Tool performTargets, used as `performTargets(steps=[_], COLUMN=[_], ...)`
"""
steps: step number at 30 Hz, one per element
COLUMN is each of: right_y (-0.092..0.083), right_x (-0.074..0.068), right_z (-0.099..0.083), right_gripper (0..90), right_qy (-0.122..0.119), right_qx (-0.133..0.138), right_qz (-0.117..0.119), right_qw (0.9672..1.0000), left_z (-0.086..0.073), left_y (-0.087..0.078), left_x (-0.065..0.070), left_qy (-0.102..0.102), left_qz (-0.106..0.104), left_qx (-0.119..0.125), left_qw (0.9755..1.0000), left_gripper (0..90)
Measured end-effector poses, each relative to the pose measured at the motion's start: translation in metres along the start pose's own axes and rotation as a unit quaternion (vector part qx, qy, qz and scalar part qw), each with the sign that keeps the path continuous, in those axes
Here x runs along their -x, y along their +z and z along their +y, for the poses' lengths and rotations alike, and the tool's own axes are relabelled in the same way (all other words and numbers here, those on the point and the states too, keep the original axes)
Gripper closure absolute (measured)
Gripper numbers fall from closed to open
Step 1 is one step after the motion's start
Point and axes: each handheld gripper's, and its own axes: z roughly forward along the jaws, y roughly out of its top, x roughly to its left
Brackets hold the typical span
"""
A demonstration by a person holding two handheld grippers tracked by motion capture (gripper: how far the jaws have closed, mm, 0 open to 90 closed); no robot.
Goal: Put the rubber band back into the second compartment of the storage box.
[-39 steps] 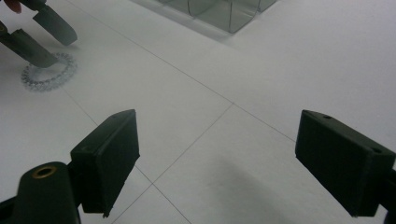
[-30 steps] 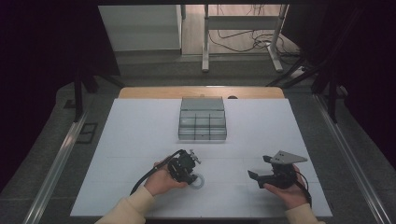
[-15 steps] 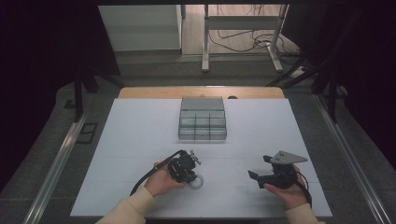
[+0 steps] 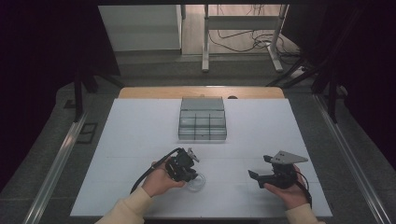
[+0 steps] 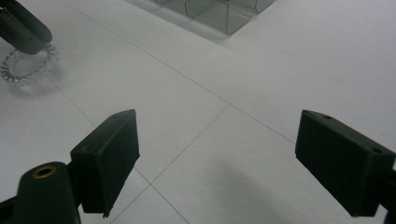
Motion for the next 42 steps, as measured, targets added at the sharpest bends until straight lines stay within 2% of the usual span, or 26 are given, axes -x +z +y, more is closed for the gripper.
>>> performTargets(steps=[7,24,42], right_y=[0.0,0.001,0.001], right_x=[0.0,0.0,0.0], right_z=[0.0,0.0,0.0], right_gripper=[14.1,14.1,14.1], right_qy=[-0.002,-0.002,-0.001], right_qx=[-0.003,-0.001,-0.002], right_qz=[0.001,0.002,0.001], right_qw=[1.0,1.0,1.0], left_z=[0.0,0.001,0.002], left_y=[-0.012,-0.032,-0.04], left_x=[0.003,0.003,0.004], left_qy=[0.004,-0.007,-0.005], left_qz=[-0.005,-0.009,-0.009], left_qx=[0.018,0.051,0.053], left_qw=[0.9998,0.9986,0.9986], left_gripper=[81.8,81.8,81.8])
